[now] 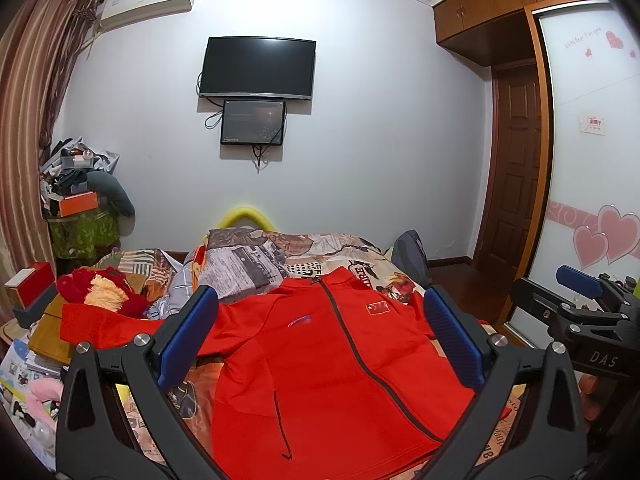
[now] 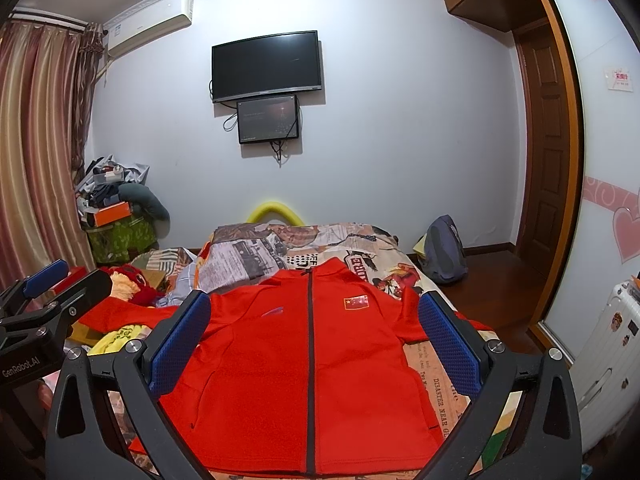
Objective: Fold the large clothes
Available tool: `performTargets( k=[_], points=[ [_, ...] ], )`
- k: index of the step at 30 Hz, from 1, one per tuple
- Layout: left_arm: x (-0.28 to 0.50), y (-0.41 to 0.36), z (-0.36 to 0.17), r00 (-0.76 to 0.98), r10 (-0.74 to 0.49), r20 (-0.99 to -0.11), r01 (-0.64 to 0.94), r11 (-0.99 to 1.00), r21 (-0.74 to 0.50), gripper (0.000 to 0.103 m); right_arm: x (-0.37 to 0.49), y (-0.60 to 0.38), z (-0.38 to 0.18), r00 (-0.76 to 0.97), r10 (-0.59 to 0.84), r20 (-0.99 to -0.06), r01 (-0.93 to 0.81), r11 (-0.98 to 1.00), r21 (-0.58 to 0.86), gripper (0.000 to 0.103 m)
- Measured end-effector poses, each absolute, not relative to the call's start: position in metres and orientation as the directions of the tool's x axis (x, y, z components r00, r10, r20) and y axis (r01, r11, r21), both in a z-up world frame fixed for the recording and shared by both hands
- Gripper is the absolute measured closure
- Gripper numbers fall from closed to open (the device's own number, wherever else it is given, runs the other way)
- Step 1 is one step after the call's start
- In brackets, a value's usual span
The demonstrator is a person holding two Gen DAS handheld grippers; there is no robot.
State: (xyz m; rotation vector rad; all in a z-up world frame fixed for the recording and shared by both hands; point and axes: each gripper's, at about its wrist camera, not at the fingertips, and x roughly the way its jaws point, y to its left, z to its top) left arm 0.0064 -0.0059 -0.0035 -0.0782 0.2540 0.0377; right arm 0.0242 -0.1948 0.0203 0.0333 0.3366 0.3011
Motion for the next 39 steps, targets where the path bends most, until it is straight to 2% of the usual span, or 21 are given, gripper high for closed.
performTargets(
  k=[39],
  points=[
    [0.011, -0.004, -0.006, 0.962, 0.032, -0.271, -0.053, 0.996, -0.071, 0.000, 0.022, -0.187, 0.002, 0.892, 0.298, -0.341, -0.286, 0.954, 0.085, 0.000]
  ],
)
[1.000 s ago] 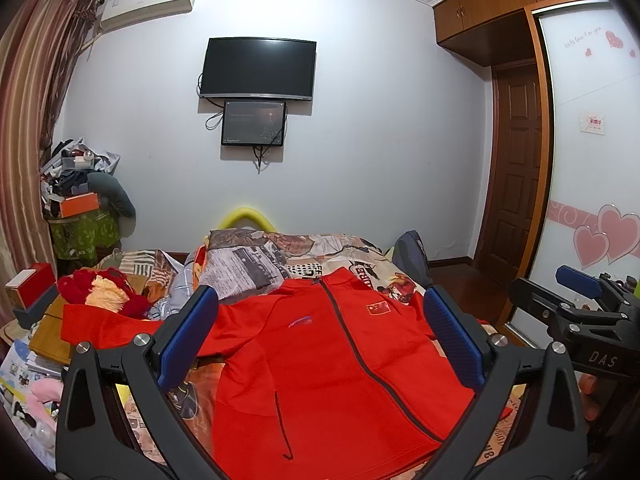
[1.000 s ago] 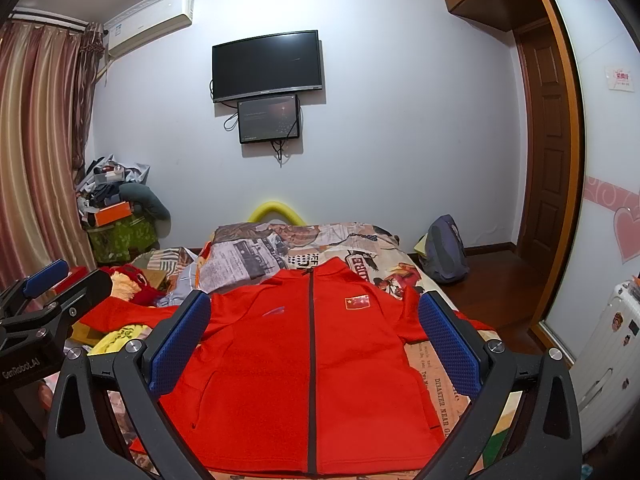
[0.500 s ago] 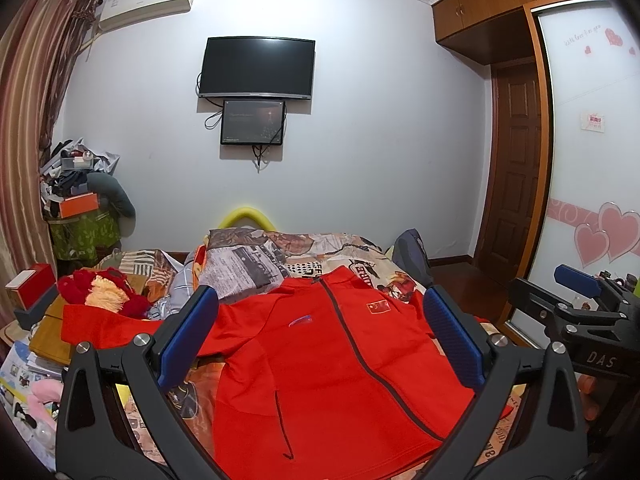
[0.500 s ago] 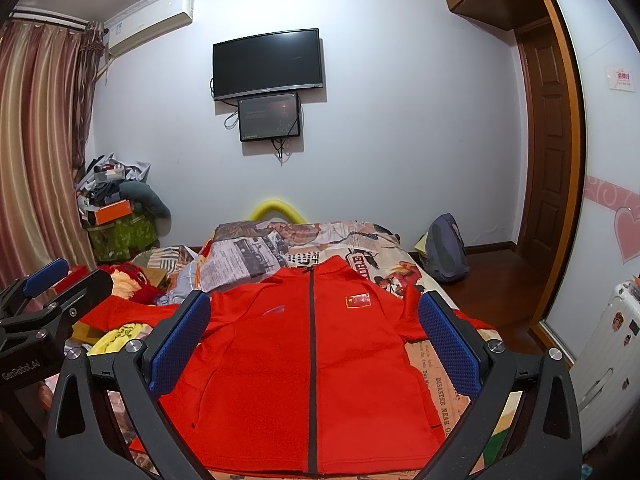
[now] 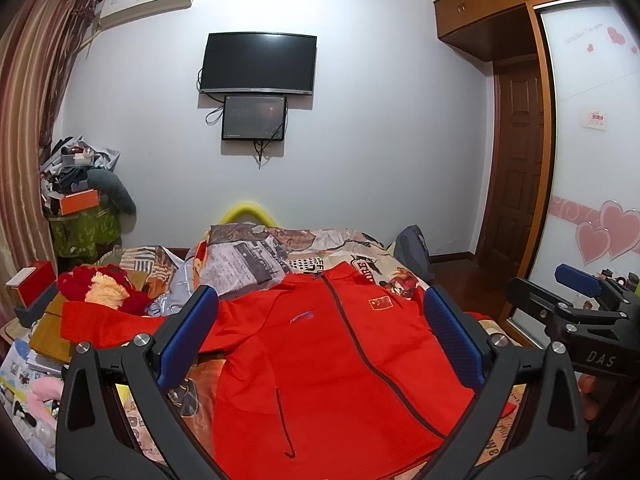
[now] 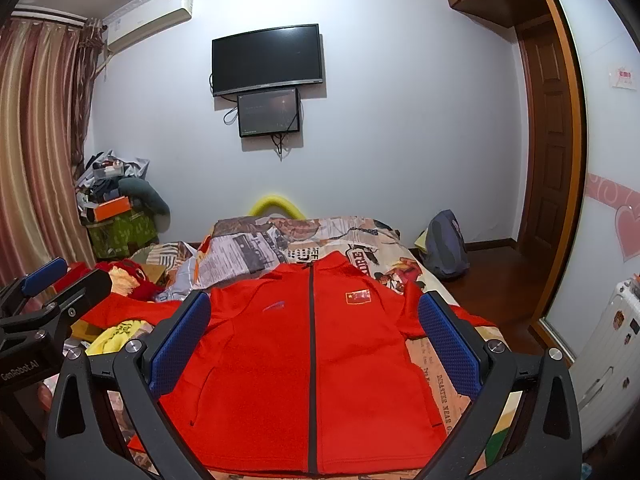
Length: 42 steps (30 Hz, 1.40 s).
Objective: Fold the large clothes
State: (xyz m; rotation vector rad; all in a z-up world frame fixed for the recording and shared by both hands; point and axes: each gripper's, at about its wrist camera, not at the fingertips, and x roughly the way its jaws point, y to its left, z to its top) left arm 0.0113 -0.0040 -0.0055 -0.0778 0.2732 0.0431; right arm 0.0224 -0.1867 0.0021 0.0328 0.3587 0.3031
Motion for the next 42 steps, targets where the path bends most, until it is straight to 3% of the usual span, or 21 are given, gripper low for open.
performTargets(
  k=[17, 27, 29, 37, 42],
  points=[
    [0.084, 0.048, -0.020, 0.935, 0.047, -0.353, -0.079, 0.994, -0.077, 0.000, 0.080, -0.180, 0.000, 0.883, 0.287, -0.372, -0.284, 0.957, 0.063, 0.000],
    [0.168, 0.150, -0.061, 0.848, 0.213, -0.485, -0.262, 0.964, -0.035, 0.000, 0.156, -0.163, -0.013, 0.865, 0.284, -0.413, -0.299, 0.954, 0.031, 0.000],
    [0.184, 0.181, -0.078, 0.811, 0.215, -0.543, -0.282, 0.959, -0.042, 0.000, 0.176, -0.155, -0.019, 0.857, 0.272, -0.437, -0.295, 0.955, 0.015, 0.000],
    [0.219, 0.299, -0.154, 0.682, 0.053, -0.729, -0.393, 0.867, -0.305, 0.000, 0.247, -0.121, -0.072, 0.752, 0.239, -0.614, -0.352, 0.934, -0.067, 0.000],
    [0.224, 0.354, -0.202, 0.617, -0.032, -0.786, -0.488, 0.768, -0.414, 0.000, 0.278, -0.110, -0.110, 0.655, 0.232, -0.719, -0.385, 0.921, -0.053, 0.000]
  ],
)
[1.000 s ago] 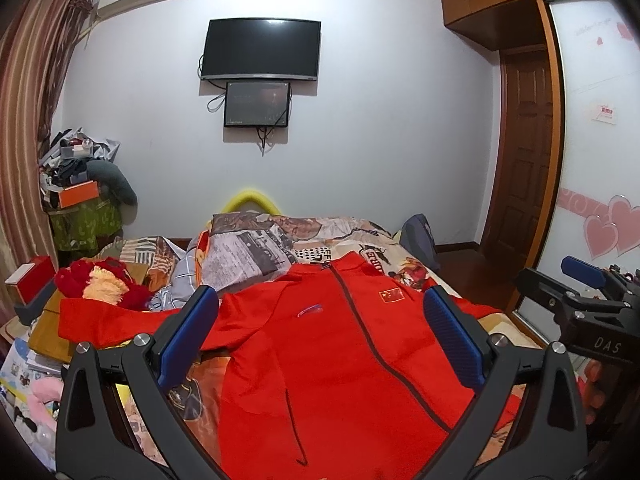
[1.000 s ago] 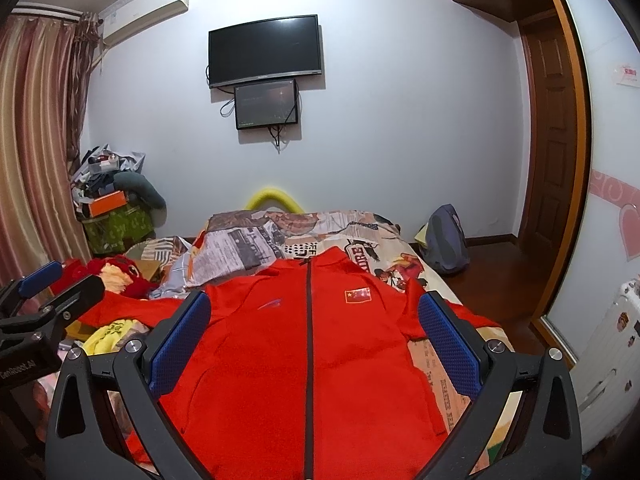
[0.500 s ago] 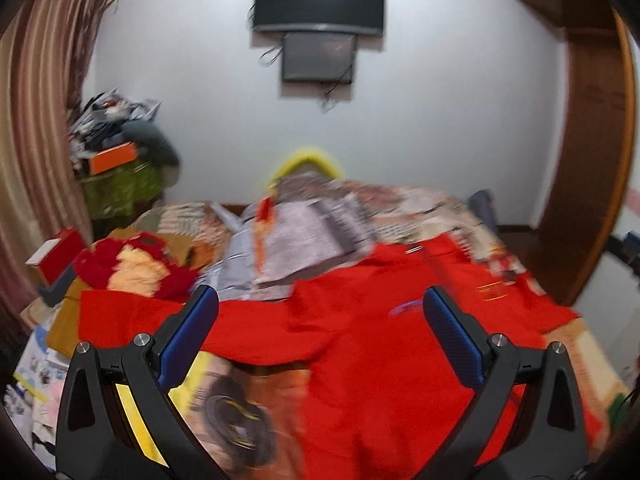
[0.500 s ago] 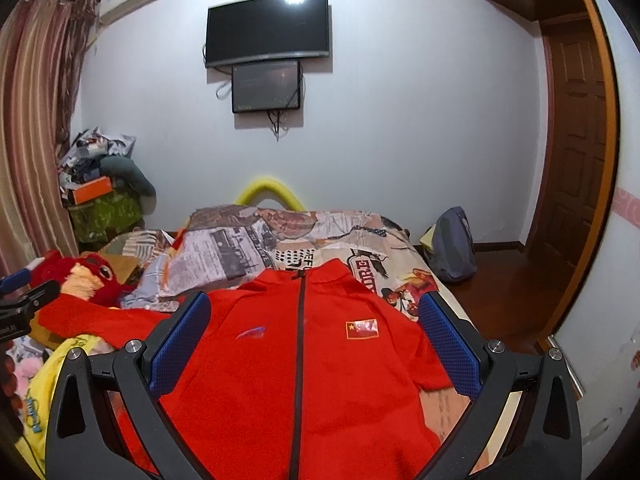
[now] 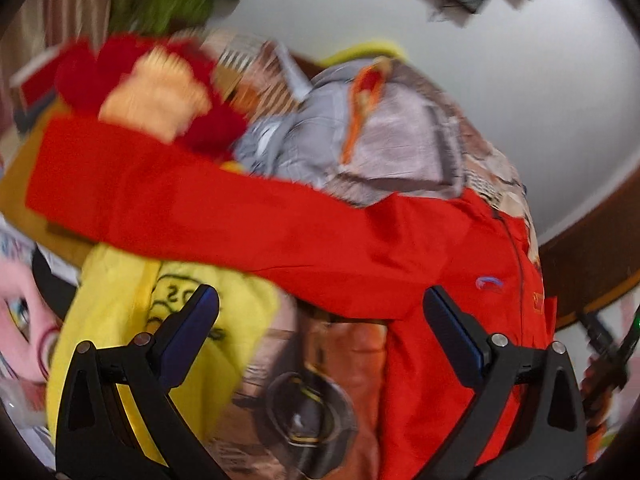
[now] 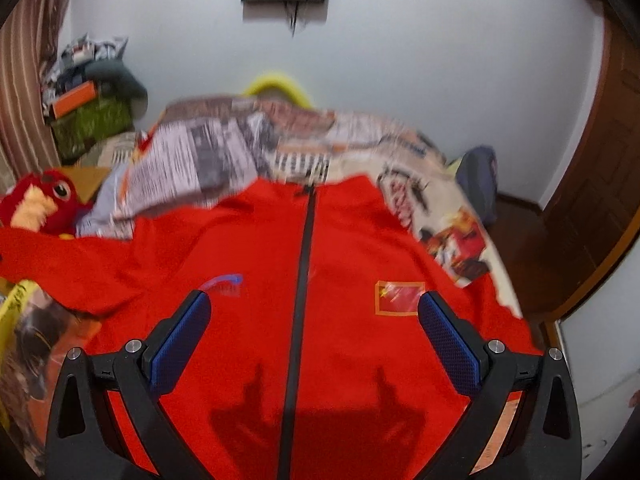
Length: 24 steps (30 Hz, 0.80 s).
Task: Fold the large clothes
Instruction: 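Grasp the red jacket sleeve with the left tool and lift it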
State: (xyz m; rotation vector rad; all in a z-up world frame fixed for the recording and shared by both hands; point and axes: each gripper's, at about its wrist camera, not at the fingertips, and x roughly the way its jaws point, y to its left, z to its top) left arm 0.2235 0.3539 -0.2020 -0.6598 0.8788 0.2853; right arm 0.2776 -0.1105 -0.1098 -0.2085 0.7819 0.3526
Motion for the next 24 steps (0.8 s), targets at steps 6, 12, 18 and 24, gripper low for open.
performTargets(
  k=[6, 12, 18, 24],
  points=[
    [0.228, 0.401, -0.245, 0.611, -0.149, -0.777, -0.552, 0.623, -0.554, 0.005, 0.302, -0.108, -0.145, 0.564, 0.236, -0.791, -0.391, 0.920, -0.004, 0.000],
    [0.239, 0.429, -0.274, 0.613, -0.171, -0.771, -0.605, 0.526, -0.598, 0.007, 0.318, -0.104, -0.159, 0.535, 0.232, -0.813, -0.388, 0.922, 0.008, 0.000],
    [0.249, 0.459, -0.294, 0.597, -0.057, -0.800, -0.698, 0.455, -0.553, 0.025, 0.324, -0.107, -0.162, 0.530, 0.228, -0.817, -0.377, 0.926, 0.014, 0.000],
    [0.265, 0.459, -0.283, 0.466, 0.122, -0.876, -0.772, 0.540, -0.335, 0.071, 0.321, -0.114, -0.158, 0.540, 0.208, -0.815, -0.366, 0.931, -0.004, 0.000]
  ],
)
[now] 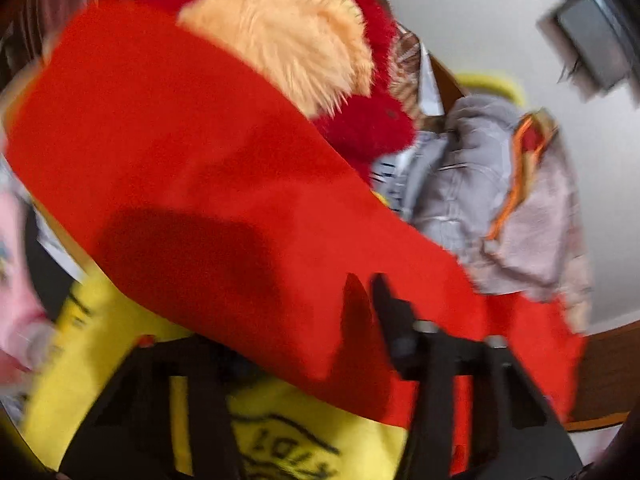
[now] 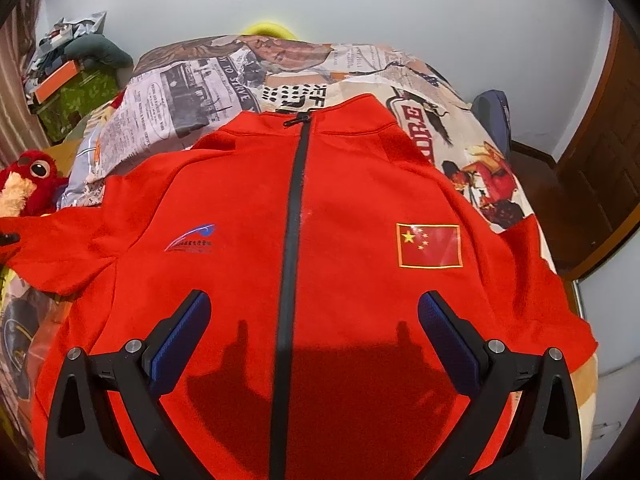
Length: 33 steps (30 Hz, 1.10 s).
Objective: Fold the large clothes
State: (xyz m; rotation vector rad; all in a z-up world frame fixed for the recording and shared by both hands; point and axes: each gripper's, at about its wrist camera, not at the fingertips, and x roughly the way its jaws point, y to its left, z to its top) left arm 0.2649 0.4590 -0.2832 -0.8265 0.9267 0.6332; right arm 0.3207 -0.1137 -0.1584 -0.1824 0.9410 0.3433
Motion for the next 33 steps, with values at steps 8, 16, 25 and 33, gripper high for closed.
performTargets(
  k=[8, 16, 25, 33],
  points=[
    [0.302, 0.406, -0.206, 0.469, 0.333, -0.818, -0.683, 0.724, -0.097, 0.098, 0.315, -0.125, -0.147, 0.562, 0.200, -0.803, -0.361, 0.932, -0.021, 0.000],
    [0.370, 0.308, -0.108, 0.673, 0.274, -0.687, -0.452, 0.888, -0.089, 0.098, 0.315, -0.145, -0.134, 0.595, 0.215, -0.775, -0.349, 0.937, -0.008, 0.000],
    [0.433, 0.162, -0.094, 0.750, 0.038, -0.660, -0.161, 0.979, -0.127, 0.099, 0.320, -0.178, -0.135, 0.604, 0.213, -0.768, -0.324, 0.946, 0.008, 0.000],
    [0.456, 0.034, -0.161, 0.652, -0.083, -0.754, 0.067, 0.996, -0.052, 0.099, 0.320, -0.217, -0.140, 0.602, 0.217, -0.769, -0.299, 0.954, 0.035, 0.000]
  ],
)
